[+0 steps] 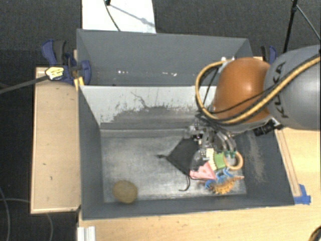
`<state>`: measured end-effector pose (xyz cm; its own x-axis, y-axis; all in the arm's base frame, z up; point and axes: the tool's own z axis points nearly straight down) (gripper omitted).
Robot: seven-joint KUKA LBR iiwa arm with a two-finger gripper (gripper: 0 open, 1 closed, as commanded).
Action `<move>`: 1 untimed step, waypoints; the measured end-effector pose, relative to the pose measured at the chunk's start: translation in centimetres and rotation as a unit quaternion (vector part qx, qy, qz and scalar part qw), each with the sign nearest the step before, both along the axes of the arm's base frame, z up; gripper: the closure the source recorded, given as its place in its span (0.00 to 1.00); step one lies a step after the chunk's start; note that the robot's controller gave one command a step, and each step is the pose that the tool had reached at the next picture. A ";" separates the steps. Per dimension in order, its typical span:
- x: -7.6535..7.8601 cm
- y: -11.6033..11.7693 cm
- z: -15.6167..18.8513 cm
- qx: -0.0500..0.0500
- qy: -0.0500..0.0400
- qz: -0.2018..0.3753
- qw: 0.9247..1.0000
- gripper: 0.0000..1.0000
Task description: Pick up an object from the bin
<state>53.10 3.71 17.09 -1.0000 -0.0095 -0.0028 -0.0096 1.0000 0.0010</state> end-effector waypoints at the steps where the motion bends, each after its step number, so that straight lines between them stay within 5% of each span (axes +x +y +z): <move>1: -1.7 -0.5 -9.5 0.001 -0.002 -0.103 0.995 1.00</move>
Offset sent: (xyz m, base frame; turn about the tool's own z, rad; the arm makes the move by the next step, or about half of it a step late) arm 0.0000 0.0000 0.0000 0.0000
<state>51.43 3.20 7.60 -0.9806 0.1958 -0.0075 0.1958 0.9806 0.0029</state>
